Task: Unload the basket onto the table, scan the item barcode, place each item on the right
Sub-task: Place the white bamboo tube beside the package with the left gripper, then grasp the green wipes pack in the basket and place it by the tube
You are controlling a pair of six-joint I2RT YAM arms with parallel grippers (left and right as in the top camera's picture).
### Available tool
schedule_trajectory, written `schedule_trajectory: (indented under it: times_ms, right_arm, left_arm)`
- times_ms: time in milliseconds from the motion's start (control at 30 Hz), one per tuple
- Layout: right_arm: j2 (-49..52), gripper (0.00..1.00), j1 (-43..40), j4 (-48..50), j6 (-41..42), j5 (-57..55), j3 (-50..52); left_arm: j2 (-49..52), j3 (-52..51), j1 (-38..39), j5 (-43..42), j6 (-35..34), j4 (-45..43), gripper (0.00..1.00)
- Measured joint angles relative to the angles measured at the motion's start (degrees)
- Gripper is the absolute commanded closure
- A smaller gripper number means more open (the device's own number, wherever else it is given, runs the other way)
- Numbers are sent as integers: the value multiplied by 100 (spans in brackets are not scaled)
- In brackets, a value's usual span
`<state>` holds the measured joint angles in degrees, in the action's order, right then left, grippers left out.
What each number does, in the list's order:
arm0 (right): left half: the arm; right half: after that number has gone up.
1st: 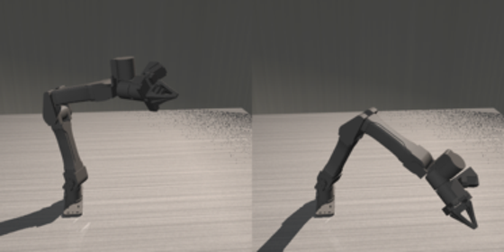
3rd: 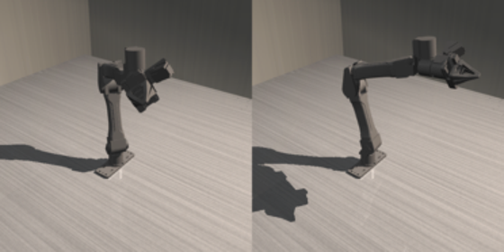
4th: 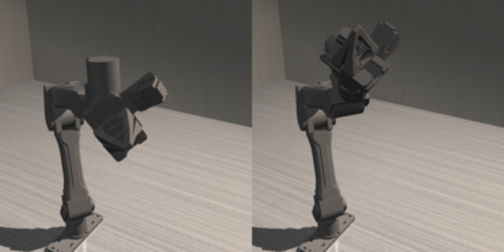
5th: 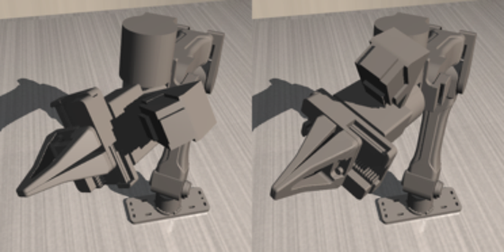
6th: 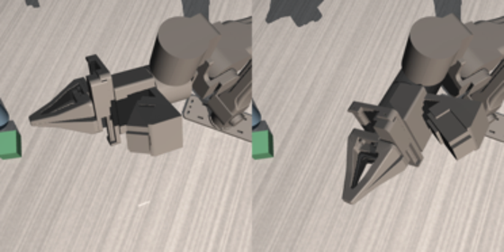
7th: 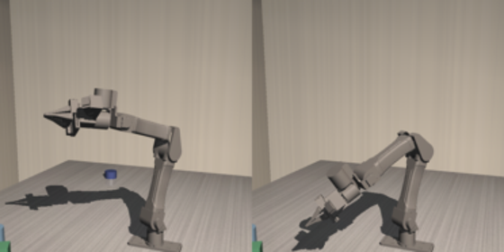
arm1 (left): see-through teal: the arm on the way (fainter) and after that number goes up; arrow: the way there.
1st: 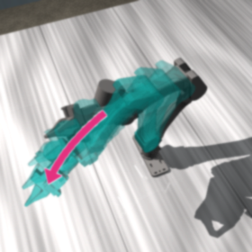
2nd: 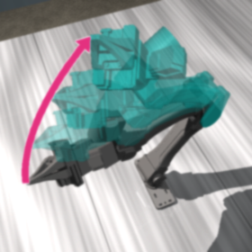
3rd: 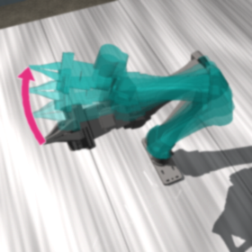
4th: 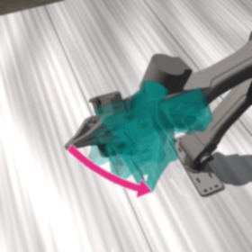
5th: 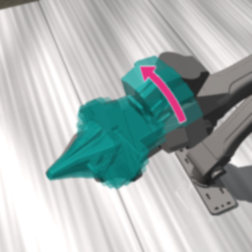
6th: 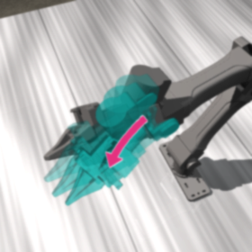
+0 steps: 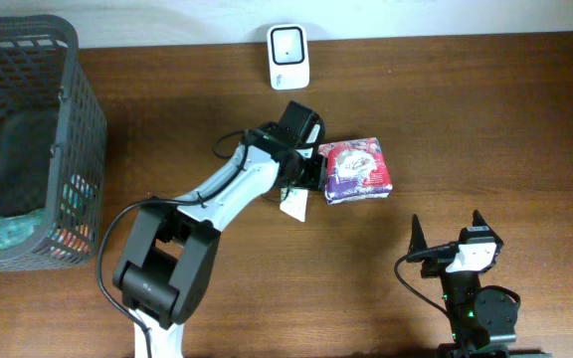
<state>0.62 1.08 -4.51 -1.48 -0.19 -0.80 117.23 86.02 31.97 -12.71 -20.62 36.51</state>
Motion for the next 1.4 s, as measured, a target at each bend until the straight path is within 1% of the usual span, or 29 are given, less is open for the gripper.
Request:
schedule_trajectory:
  times_ms: [100,167,233,267,300,333,367,433,467,533,600,667,733,800,867,933,967,1033,1067,1100,1233,1300,1400]
  right_arm:
    - [0,1,0,2,0,0,-2]
    - [0,1,0,0,0,0,0]
    - [0,1,0,0,-4,0,-2]
    - [0,1,0,0,-2,0,0]
    - [0,1,0,0,-2,0,-2]
    - [0,1,0,0,-2,-2,0]
    - [0,1,0,0,-2,0,-2]
    - [0,1,0,0,0,0,0]
    - [0,1,0,0,-2,0,0]
    - [0,1,0,0,-2,0,0]
    - [0,1,0,0,0,-2,0]
    - [0,1,0,0,-2,0,0]
    - [0,1,0,0,-2,0,0]
    - [0,1,0,0,-4,0,0]
    - [0,1,0,0,-2,0,0]
    - [0,1,0,0,-4,0,-2]
    - [0,1,0,0,-2,0,-2]
    - [0,1,0,2,2,0,0]
    - [0,1,0,0,0,0,0]
    - [0,1,0,0,0,0,0]
    - [0,1,0,0,-2,0,-2]
    - [0,1,0,0,0,0,-2]
    - [0,1,0,0,-2,0,0]
  left_arm:
    - [-136,533,-205,-35,9,688,43]
    - [-426,920,-365,-42,70,1067,45]
    - [-885,1263,-535,-44,138,1272,44]
    - [-1078,1355,-601,-42,188,1298,42]
    - [-1333,1443,-702,-42,317,1307,37]
    - [-1606,1495,-824,2,422,1307,35]
    - [-1950,1515,-994,227,542,1322,32]
    - [-2413,1517,-1327,815,629,1366,21]
    - [-2649,1521,-1580,1266,662,1399,19]
    - [-3084,1526,-2273,2151,774,1429,8]
    - [-3254,1526,-2693,2559,911,1434,6]
    - [-3324,1537,-3364,3093,1060,1434,6]
    - [-3303,1537,-4041,3545,1126,1471,7]
    - [-3224,1537,-4662,3720,1172,1480,13]
    - [-3027,1543,-5213,3764,1207,1637,11]
    - [-2752,1550,-5646,3547,1268,1864,11]
    - [-2518,1561,-5956,3292,1294,2083,8]
    - [-2122,1563,-6308,3036,1283,2326,1]
    - [-1768,1561,-6476,2868,1202,2507,1]
    - [-1576,1561,-6511,2789,1071,2601,1]
    - [-964,1561,-6526,2498,2,2979,1]
    - [-708,1561,-6526,2310,-264,3003,1]
    - [-341,1561,-6566,2229,-435,3038,1]
